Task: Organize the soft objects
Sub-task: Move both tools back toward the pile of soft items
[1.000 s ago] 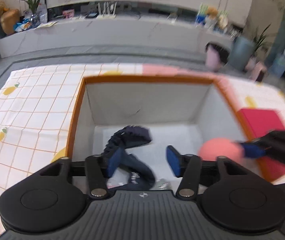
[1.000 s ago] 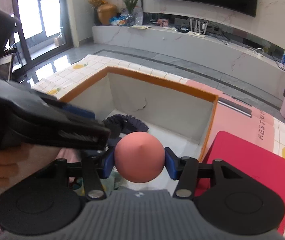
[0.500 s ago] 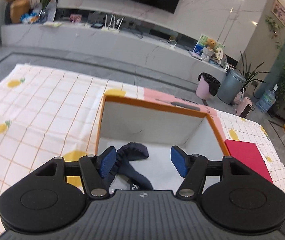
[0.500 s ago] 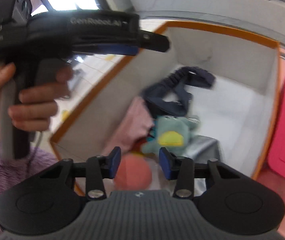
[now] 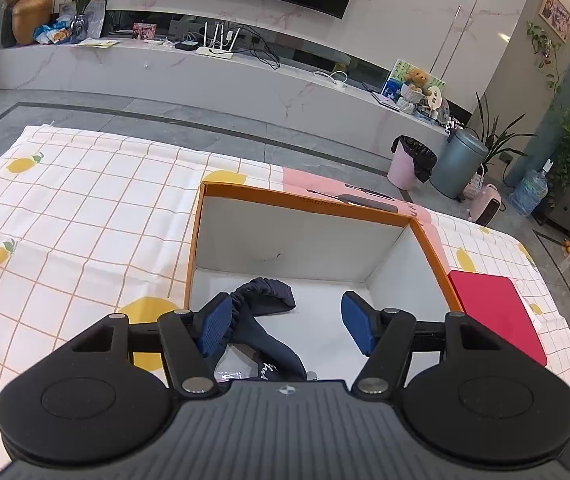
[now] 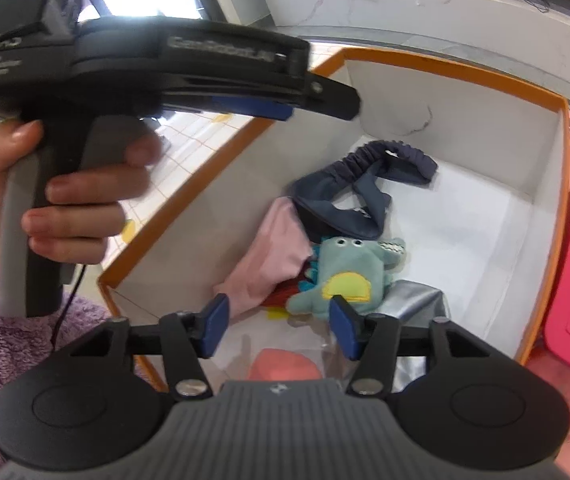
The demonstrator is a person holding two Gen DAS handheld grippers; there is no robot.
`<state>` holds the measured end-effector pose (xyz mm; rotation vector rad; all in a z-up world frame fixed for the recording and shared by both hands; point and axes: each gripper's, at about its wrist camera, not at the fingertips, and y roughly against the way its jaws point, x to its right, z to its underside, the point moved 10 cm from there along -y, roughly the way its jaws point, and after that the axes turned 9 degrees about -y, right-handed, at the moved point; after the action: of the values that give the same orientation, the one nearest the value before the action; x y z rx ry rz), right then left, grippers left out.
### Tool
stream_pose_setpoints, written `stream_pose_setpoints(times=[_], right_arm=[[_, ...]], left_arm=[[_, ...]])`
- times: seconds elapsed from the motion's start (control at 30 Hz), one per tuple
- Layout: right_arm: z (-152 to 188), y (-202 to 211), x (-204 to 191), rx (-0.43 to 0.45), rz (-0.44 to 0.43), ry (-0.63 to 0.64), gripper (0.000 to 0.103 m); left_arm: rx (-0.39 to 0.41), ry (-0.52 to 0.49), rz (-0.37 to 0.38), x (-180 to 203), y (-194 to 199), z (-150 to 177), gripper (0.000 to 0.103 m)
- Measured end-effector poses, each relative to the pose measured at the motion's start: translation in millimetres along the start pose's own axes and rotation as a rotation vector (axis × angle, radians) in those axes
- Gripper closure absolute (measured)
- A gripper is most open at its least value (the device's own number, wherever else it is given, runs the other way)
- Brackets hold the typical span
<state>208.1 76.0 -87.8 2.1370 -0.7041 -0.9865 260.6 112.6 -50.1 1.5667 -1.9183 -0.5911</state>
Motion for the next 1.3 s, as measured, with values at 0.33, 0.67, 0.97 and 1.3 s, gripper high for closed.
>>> stream_pose_setpoints(times=[0.33,0.67,0.97,1.3], right_arm=[[-3,8,-18,0.034,-0.001,0.043,0.003],[-20,23,0,0.123,0.098,-0.079,0.003],[-37,81,4,0.310,0.214,-0.106,0.003],[-34,160,27,0.404,0.331,-0.131,0.003]], left_arm=[[-0.004,0.002,-0.020,-3,0,1,0.029],[0.023,0.037,-0.003,-2,17,-1,0.029],[0.120,0.004,-0.019,18,53,-19,0.029],[0.217,-0.080,0.025,68,85,-50,0.029]])
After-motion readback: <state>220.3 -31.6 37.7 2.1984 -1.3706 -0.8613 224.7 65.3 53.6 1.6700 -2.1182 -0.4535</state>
